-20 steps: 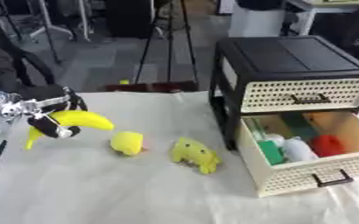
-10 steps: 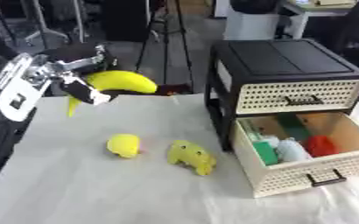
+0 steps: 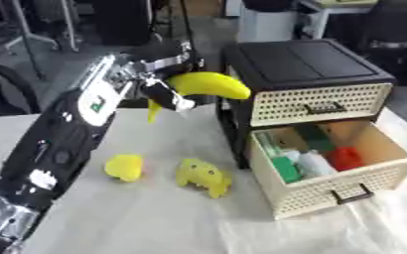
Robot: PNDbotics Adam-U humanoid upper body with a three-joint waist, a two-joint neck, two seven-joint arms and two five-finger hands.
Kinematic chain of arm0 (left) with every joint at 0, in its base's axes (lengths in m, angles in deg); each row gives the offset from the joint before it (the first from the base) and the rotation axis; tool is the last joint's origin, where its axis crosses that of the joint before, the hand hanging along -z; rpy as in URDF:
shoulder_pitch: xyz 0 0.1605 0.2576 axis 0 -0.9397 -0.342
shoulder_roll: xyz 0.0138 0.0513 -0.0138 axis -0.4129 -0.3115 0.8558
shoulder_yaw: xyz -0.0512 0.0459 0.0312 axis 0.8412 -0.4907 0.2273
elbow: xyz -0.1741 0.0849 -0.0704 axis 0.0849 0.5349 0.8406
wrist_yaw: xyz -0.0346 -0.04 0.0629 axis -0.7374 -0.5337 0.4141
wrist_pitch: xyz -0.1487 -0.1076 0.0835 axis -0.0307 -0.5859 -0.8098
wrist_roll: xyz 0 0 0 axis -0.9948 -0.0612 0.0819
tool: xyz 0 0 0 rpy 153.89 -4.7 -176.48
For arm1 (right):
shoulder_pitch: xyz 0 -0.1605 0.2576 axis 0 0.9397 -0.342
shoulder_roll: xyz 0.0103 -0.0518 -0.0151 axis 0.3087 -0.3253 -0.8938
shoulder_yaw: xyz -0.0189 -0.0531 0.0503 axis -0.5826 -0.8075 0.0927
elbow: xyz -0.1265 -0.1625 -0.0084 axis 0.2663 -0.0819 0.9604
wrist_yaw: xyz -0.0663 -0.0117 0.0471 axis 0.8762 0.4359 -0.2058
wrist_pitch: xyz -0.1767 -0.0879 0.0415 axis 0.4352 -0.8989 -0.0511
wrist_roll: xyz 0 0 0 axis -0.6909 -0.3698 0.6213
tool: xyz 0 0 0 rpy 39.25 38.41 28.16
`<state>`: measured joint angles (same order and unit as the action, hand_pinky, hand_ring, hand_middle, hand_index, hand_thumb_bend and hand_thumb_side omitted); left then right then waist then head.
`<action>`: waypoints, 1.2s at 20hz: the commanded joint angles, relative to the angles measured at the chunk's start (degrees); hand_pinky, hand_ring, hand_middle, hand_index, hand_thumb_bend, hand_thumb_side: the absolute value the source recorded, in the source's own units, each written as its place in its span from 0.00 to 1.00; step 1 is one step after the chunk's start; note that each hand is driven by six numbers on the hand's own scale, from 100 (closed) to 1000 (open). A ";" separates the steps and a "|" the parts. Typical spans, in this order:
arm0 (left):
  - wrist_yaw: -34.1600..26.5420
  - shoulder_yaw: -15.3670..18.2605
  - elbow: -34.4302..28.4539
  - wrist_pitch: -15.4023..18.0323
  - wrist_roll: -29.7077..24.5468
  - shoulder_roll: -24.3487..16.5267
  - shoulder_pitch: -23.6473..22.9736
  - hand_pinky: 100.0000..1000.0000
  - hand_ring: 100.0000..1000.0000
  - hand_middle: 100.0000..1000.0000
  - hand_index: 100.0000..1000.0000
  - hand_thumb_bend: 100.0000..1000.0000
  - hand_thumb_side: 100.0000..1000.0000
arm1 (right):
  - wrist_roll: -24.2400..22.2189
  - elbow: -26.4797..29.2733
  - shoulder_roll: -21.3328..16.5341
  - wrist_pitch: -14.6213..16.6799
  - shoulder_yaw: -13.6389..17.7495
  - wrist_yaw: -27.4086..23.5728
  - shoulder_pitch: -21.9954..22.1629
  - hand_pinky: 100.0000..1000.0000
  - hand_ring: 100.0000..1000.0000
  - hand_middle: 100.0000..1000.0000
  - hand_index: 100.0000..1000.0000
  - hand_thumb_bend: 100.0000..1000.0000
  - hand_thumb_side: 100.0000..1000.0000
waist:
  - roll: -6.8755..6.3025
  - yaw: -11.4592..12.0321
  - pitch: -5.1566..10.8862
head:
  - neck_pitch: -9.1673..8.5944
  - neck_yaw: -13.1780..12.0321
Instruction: Pick up objects from table and place into drawer.
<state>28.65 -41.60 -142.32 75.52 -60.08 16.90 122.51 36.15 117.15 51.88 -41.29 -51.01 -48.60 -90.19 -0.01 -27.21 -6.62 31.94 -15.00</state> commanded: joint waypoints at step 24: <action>5.36 0.36 -5.14 0.96 9.41 0.80 2.27 0.19 0.21 0.22 0.44 0.00 0.00 | -4.09 1.31 2.42 1.03 -1.82 -1.23 -4.31 0.07 0.15 0.24 0.64 0.00 1.00 | -2.60 -4.01 -1.56 | -1.17 -1.88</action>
<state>33.49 -41.94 -145.53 76.71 -51.77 19.32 123.29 31.85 117.54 55.39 -40.14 -53.44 -49.78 -94.09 -3.25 -31.18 -9.16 30.64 -17.00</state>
